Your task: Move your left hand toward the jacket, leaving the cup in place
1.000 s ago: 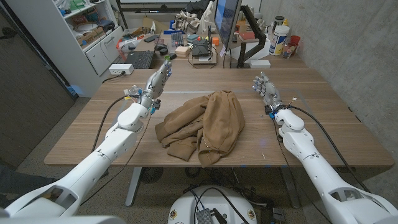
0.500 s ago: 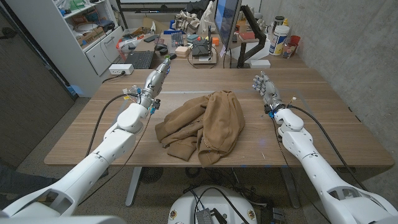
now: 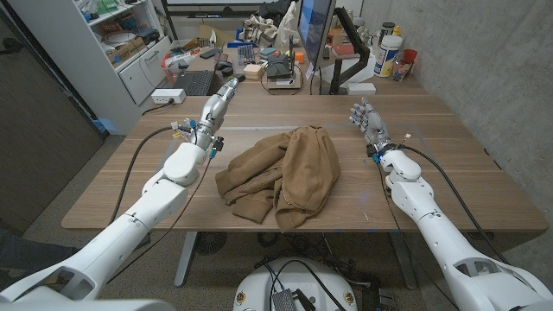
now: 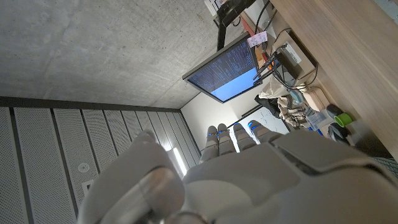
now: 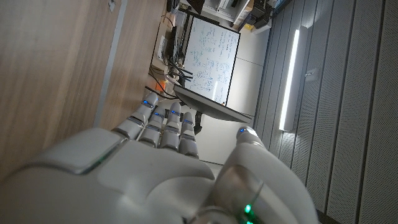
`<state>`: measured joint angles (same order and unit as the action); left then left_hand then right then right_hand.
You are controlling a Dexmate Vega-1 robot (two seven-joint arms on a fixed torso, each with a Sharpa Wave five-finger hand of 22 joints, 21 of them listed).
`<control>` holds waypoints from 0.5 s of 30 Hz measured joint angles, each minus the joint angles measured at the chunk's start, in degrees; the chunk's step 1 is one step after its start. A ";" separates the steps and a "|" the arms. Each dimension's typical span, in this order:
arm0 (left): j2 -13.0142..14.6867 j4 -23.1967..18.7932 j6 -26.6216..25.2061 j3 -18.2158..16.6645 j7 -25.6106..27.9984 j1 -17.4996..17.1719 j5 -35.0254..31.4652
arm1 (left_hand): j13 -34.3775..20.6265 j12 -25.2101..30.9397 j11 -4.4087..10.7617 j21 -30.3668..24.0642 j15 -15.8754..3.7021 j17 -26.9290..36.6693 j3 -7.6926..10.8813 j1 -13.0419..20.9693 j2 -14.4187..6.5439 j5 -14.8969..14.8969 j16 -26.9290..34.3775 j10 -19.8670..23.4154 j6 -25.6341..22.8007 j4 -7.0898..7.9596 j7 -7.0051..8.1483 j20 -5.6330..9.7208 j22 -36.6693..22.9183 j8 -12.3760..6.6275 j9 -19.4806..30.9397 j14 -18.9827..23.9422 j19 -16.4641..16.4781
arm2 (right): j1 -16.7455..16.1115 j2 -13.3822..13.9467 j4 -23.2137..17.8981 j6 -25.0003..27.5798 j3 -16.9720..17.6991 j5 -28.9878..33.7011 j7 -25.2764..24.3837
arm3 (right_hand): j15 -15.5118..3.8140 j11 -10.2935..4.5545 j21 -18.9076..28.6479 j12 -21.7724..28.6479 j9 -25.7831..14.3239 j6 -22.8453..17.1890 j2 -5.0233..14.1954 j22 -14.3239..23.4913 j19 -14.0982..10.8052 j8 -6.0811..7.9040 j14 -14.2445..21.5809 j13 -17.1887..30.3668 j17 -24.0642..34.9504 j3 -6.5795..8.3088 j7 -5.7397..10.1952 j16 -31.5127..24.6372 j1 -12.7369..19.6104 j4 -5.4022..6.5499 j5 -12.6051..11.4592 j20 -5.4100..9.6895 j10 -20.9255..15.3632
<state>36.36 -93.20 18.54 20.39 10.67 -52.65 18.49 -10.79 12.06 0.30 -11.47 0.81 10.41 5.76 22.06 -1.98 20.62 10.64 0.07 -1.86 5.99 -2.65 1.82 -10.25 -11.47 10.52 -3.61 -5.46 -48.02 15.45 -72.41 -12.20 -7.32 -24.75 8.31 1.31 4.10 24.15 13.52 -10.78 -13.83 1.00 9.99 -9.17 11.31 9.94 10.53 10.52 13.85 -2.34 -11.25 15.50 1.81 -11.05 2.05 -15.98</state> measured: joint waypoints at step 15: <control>1.57 -4.86 -3.35 0.43 6.47 -0.91 -10.09 | 0.00 0.08 0.01 0.00 0.02 0.00 0.00 0.53 -0.07 0.00 0.00 0.00 -0.31 0.00 0.31 0.00 0.00 0.00 0.00 0.41 0.00 | 0.06 -0.27 0.19 -0.20 0.18 -0.44 0.36 | 0.00 0.00 -0.43 0.00 0.00 0.00 0.00 0.00 -0.31 0.00 0.00 0.00 0.00 0.00 0.00 0.00 0.00 0.00 0.00 0.32 0.01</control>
<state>37.93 -98.06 15.19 20.82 17.14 -53.57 8.39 -10.80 12.14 0.31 -11.47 0.83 10.41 5.76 22.59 -2.05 20.62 10.64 0.08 -2.17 5.99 -2.34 1.82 -10.25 -11.47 10.52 -3.20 -5.46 -47.96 15.18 -72.21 -12.39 -7.14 -25.19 8.67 1.32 4.10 23.72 13.52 -10.78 -13.82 1.00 9.99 -9.48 11.31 9.94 10.53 10.52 13.85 -2.35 -11.25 15.50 1.81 -11.05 2.37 -15.97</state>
